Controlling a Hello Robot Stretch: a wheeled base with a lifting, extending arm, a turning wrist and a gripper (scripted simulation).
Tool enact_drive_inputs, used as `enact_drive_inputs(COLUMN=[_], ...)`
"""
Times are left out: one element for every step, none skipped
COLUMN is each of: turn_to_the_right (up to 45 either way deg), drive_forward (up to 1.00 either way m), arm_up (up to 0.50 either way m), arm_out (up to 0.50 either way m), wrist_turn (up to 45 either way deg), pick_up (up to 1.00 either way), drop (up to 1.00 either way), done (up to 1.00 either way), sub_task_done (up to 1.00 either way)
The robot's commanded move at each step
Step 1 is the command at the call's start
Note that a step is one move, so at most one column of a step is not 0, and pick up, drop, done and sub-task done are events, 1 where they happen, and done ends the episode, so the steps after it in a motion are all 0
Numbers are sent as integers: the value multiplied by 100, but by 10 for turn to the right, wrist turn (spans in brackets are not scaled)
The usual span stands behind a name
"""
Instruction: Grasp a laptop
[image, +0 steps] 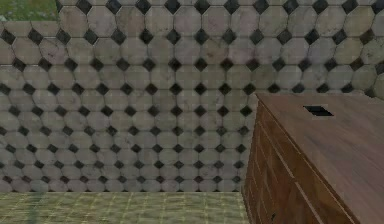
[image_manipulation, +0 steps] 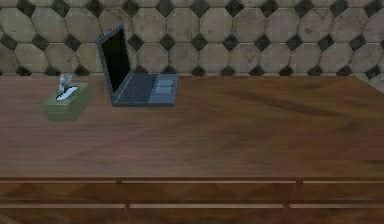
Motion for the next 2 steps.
enact_drive_inputs(turn_to_the_right=[0,0], drive_forward=[0,0], arm_up=[50,38], arm_out=[0,0], wrist_turn=[0,0], pick_up=[0,0], drop=[0,0], done=[0,0], sub_task_done=[0,0])
